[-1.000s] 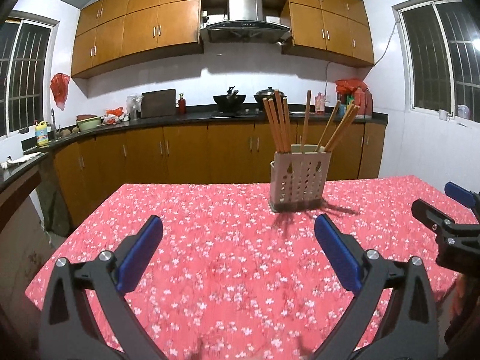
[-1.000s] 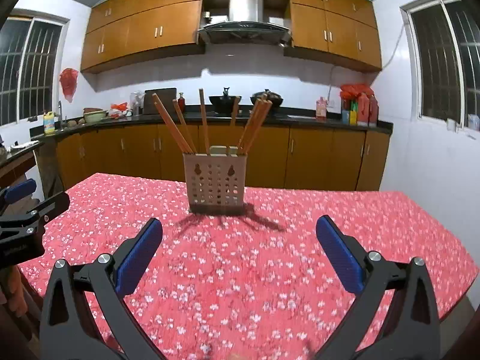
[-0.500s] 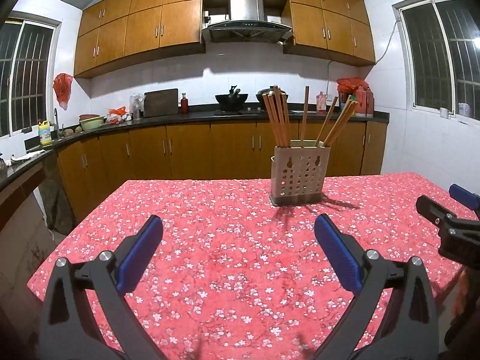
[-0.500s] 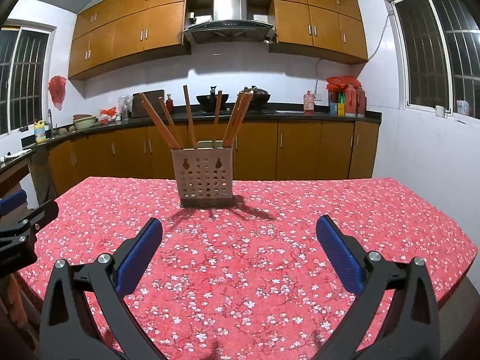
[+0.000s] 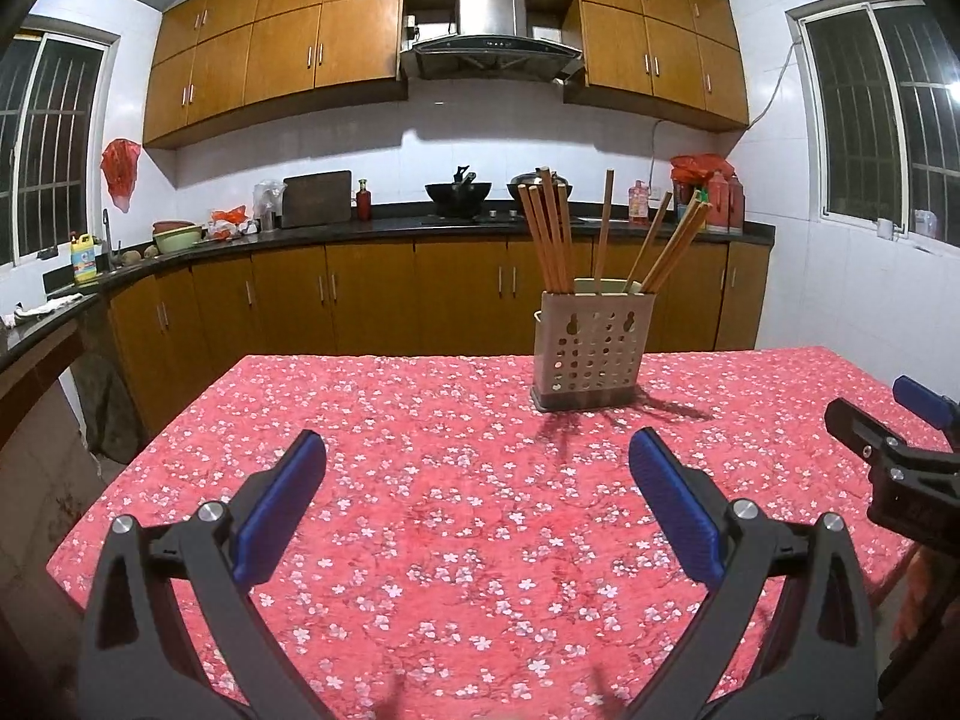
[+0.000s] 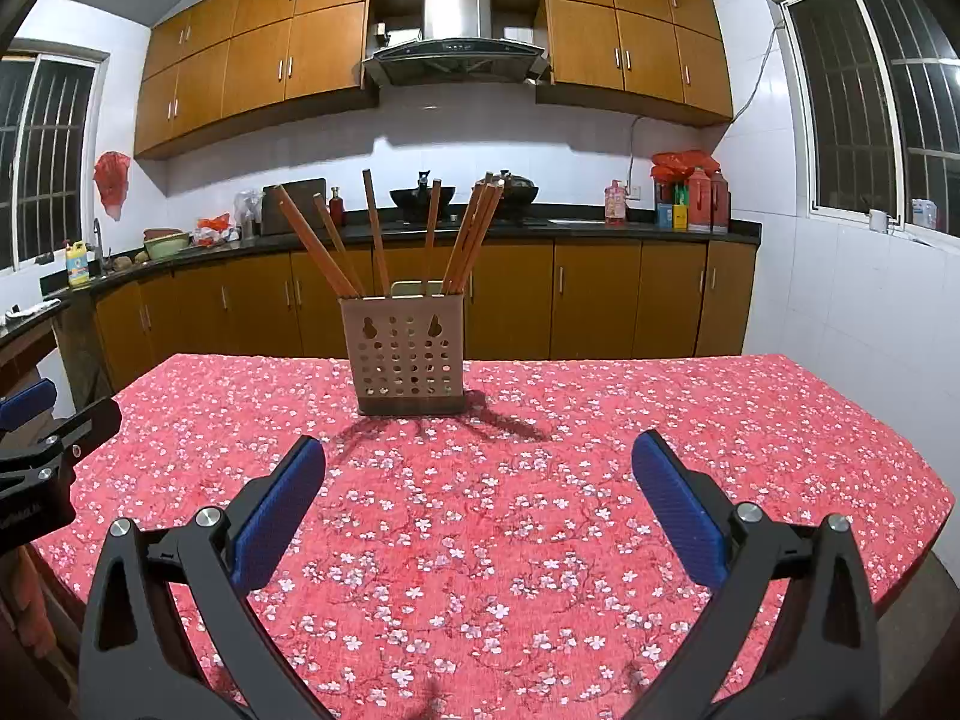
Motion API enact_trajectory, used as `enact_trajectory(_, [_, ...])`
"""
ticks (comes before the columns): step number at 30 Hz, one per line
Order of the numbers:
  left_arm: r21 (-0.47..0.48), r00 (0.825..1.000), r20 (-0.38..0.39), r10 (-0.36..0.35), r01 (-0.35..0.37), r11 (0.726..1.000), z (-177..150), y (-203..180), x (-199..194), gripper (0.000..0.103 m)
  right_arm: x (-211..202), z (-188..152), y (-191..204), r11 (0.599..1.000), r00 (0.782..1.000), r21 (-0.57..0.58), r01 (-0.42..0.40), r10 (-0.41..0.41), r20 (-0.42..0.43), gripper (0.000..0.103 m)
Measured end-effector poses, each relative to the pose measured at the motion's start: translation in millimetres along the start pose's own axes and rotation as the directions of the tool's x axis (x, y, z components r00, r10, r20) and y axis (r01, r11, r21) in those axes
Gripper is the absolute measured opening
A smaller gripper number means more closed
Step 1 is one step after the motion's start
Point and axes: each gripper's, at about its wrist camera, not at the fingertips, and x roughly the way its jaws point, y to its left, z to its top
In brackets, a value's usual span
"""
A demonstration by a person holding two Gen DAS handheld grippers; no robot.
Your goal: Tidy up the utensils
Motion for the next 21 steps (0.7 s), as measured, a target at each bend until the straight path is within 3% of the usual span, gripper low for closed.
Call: enact_trajectory(21, [-0.009,1.0,-0.014,-0.009,0.008,1.0,-3.5,-4.2,5.2,0.099,1.7,-0.3,-2.2,1.0,1.0,0.004,0.0,0.0,-0.005,0.101])
